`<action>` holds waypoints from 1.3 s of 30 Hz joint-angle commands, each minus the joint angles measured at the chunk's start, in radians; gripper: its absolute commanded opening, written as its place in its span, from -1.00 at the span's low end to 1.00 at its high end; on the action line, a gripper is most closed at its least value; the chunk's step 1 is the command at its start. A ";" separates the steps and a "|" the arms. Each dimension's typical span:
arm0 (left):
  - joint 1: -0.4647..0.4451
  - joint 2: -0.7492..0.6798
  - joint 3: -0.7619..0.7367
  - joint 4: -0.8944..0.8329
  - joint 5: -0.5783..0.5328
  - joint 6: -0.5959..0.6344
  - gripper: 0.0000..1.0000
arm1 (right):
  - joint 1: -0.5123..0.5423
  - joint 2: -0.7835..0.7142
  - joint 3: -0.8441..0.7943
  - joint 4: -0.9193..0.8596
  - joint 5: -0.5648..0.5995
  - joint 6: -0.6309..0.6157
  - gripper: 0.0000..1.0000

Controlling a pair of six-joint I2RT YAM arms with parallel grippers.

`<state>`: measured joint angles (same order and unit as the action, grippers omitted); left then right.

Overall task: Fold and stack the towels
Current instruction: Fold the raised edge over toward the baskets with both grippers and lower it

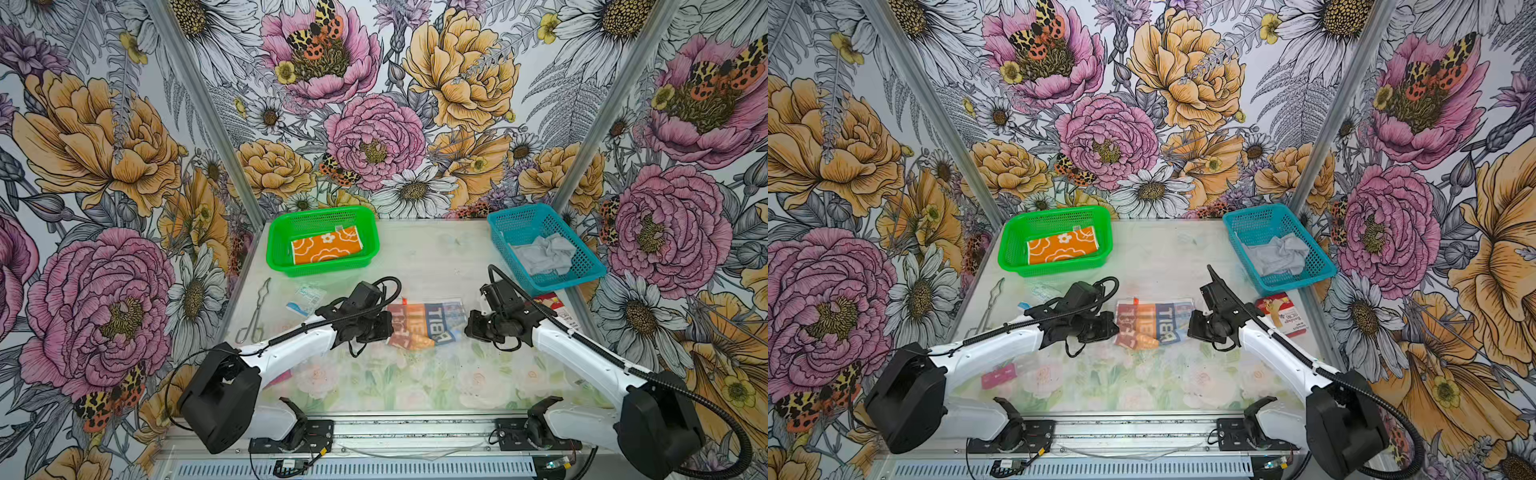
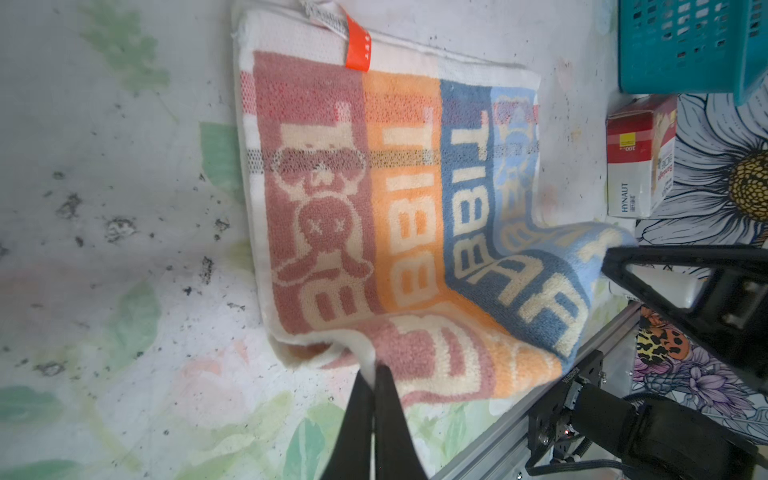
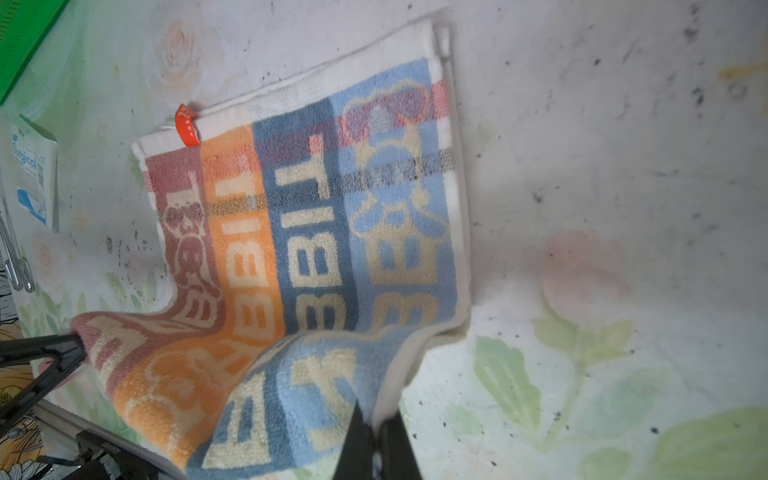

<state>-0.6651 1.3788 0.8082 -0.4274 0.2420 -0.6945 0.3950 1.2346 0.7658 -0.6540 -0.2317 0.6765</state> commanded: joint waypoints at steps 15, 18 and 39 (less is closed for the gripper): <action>0.114 0.155 0.137 0.021 0.009 0.108 -1.00 | -0.085 0.269 0.185 0.068 0.005 -0.148 -1.00; 0.133 0.187 0.166 0.020 0.019 0.124 -1.00 | -0.092 0.307 0.214 0.069 -0.002 -0.162 -1.00; 0.191 0.344 0.293 0.020 0.007 0.180 -0.58 | -0.123 0.494 0.340 0.071 -0.002 -0.211 -1.00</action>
<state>-0.4873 1.7168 1.0691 -0.4221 0.2588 -0.5343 0.2817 1.7218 1.0698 -0.5938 -0.2401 0.4862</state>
